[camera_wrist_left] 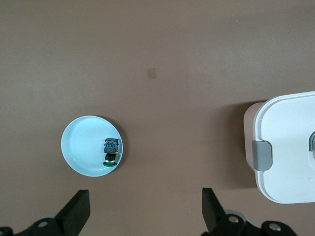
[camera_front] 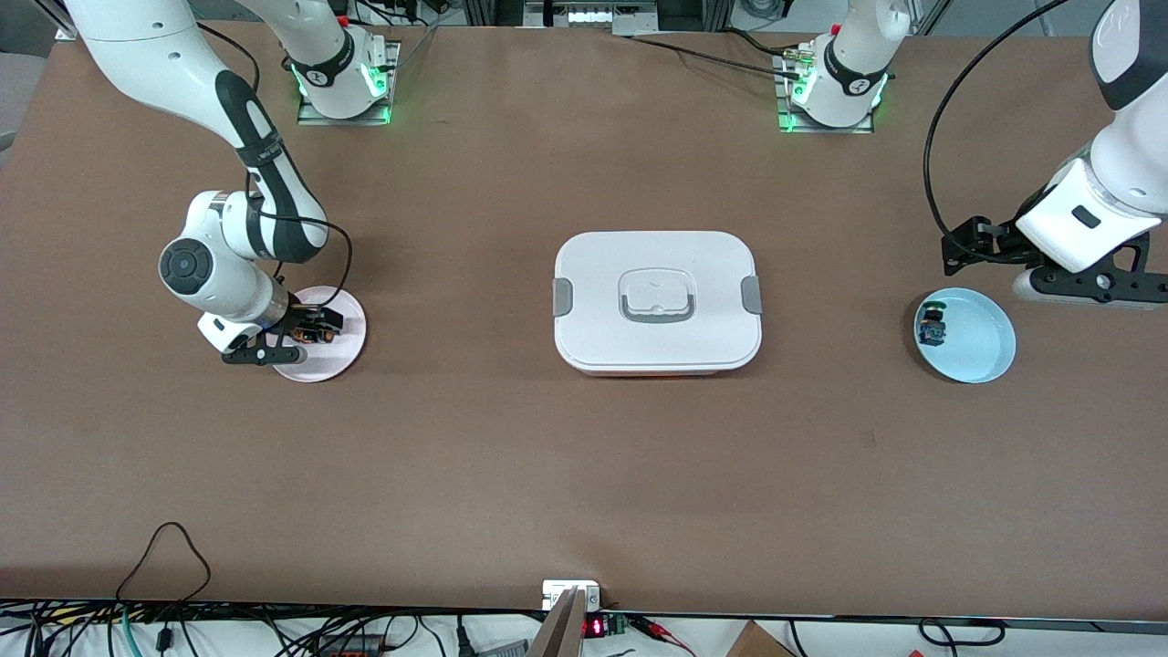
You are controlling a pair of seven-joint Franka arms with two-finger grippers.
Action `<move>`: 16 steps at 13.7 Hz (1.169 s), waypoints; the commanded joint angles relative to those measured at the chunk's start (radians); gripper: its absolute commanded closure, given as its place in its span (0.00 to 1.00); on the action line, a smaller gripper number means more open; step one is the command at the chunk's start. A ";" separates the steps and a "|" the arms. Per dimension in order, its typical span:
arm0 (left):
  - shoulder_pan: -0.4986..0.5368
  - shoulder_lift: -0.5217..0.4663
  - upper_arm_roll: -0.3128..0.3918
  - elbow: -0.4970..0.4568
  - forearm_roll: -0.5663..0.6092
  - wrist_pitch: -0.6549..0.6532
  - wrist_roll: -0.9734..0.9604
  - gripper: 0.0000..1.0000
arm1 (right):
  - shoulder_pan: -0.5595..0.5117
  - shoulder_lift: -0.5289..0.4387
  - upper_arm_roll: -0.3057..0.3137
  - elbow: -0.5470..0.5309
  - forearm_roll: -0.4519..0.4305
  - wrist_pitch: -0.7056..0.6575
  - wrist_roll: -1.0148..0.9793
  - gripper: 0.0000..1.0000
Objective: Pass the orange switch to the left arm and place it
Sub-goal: 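Lower the right gripper and grasp the orange switch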
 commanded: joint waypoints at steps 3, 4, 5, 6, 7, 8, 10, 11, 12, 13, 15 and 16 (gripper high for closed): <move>0.000 0.013 0.001 0.027 0.008 -0.015 -0.008 0.00 | 0.007 -0.010 0.004 -0.013 0.017 0.019 0.000 0.00; 0.000 0.013 0.001 0.027 0.008 -0.015 -0.008 0.00 | 0.006 -0.010 0.004 -0.013 0.017 0.018 -0.004 0.05; 0.000 0.013 0.001 0.027 0.008 -0.015 -0.008 0.00 | 0.006 -0.010 0.004 -0.013 0.017 0.018 -0.008 0.14; 0.002 0.013 0.001 0.027 0.008 -0.015 -0.008 0.00 | 0.004 -0.010 0.004 -0.013 0.018 0.015 -0.008 0.28; 0.002 0.013 0.001 0.027 0.008 -0.015 -0.008 0.00 | 0.006 -0.010 0.004 -0.010 0.020 0.010 -0.004 0.47; 0.002 0.013 0.001 0.027 0.008 -0.015 -0.008 0.00 | 0.006 -0.012 0.004 -0.010 0.020 0.009 -0.002 0.60; 0.002 0.013 0.001 0.027 0.008 -0.015 -0.008 0.00 | 0.003 -0.018 0.004 -0.009 0.020 0.000 -0.013 0.80; 0.002 0.011 0.001 0.027 0.008 -0.015 -0.008 0.00 | 0.004 -0.022 0.005 0.000 0.017 -0.035 -0.014 0.91; 0.002 0.013 0.001 0.027 0.008 -0.015 -0.008 0.00 | 0.006 -0.029 0.007 0.019 0.015 -0.075 -0.014 0.98; 0.002 0.013 0.001 0.027 0.008 -0.015 -0.008 0.00 | 0.006 -0.035 0.008 0.046 0.012 -0.121 -0.014 0.99; 0.002 0.011 0.001 0.027 0.008 -0.015 -0.008 0.00 | 0.006 -0.061 0.023 0.114 0.015 -0.230 -0.014 0.99; 0.002 0.013 0.001 0.027 0.006 -0.015 -0.008 0.00 | 0.004 -0.071 0.037 0.155 0.017 -0.276 -0.014 0.99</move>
